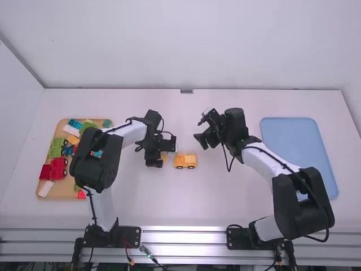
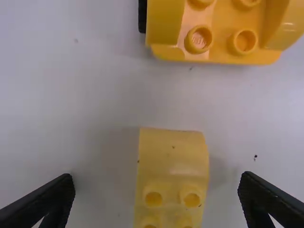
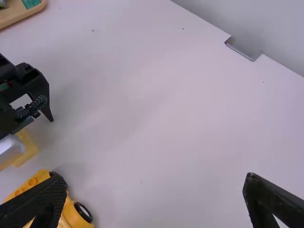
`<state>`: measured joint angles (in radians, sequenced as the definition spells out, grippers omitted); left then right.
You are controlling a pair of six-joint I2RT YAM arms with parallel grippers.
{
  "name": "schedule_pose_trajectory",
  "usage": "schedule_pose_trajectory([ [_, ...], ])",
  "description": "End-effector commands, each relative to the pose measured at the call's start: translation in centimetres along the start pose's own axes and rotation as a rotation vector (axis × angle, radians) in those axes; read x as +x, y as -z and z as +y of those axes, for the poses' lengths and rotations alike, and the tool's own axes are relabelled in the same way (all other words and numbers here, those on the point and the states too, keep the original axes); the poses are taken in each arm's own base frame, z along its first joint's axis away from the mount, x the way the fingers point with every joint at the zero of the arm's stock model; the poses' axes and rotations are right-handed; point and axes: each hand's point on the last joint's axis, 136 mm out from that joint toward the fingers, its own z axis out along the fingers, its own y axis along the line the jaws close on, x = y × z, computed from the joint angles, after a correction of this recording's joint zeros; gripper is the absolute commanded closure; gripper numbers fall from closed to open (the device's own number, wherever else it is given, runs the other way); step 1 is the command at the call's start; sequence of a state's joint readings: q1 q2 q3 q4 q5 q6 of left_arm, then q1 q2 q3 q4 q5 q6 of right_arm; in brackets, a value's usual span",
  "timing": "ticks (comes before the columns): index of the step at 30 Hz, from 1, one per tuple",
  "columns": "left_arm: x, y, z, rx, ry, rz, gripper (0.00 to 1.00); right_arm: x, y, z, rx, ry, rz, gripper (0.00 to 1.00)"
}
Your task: Assemble lego blocks to make yellow taxi
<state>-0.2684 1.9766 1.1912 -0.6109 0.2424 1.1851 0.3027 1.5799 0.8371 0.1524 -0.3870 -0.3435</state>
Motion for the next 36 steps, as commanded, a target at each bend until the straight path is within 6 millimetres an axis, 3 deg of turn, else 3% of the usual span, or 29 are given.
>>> schedule_pose_trajectory([
  [1,-0.2,-0.5,-0.6,0.026,-0.002,-0.007,0.12,-0.7,0.7,0.2,-0.002,0.006,-0.022,0.02],
  [12,-0.2,-0.5,-1.0,0.041,0.012,-0.013,0.29,-0.6,0.7,0.2,-0.001,0.004,-0.021,0.01],
  [16,-0.1,-0.5,-1.3,0.056,0.016,-0.006,0.55,-0.7,0.7,0.2,-0.001,0.004,-0.021,0.01],
  [24,0.4,-0.5,-1.6,0.062,0.107,0.022,0.6,-0.6,0.7,0.2,-0.002,0.005,-0.021,0.01],
  [28,1.5,-0.5,-0.7,0.006,0.262,0.088,0.71,-0.7,0.7,0.2,-0.001,0.005,-0.022,0.01],
  [36,0.4,-0.5,-1.3,0.046,0.293,0.03,0.77,-0.7,0.7,0.2,-0.001,0.006,-0.024,0.01],
])
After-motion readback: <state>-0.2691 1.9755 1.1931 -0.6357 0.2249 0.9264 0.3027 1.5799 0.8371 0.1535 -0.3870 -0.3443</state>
